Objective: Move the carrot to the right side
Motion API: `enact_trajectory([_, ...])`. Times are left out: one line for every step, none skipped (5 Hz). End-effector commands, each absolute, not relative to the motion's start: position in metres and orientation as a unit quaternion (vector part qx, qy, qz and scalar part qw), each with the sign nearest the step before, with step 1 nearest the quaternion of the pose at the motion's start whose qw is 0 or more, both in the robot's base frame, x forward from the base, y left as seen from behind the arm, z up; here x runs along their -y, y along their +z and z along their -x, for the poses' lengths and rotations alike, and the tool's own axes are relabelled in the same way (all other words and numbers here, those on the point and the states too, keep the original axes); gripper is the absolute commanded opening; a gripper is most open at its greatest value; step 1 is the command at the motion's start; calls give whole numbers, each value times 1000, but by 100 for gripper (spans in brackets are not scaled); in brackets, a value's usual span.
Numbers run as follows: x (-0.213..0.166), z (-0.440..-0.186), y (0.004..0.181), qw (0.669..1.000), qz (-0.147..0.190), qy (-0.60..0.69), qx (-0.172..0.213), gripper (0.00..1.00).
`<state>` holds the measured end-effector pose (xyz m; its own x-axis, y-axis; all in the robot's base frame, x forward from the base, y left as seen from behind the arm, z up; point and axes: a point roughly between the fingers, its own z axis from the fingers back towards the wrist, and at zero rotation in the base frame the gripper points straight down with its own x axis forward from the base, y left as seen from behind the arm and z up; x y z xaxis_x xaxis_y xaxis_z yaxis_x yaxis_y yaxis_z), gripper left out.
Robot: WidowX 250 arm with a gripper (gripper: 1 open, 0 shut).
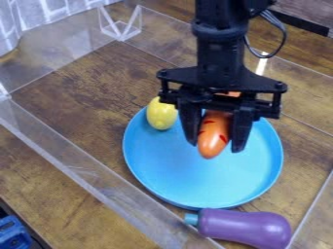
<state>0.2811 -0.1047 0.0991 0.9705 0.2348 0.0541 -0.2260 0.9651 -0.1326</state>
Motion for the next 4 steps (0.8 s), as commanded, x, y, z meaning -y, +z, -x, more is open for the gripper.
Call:
enact_trajectory([109,-293,111,991,70,103,58,0])
enact_trajectory([115,-295,107,993,64,83,56,0])
enact_trajectory([114,-302,96,995,59,68,53,0])
enact_trajectory([111,-308,86,996,54,51,51,0])
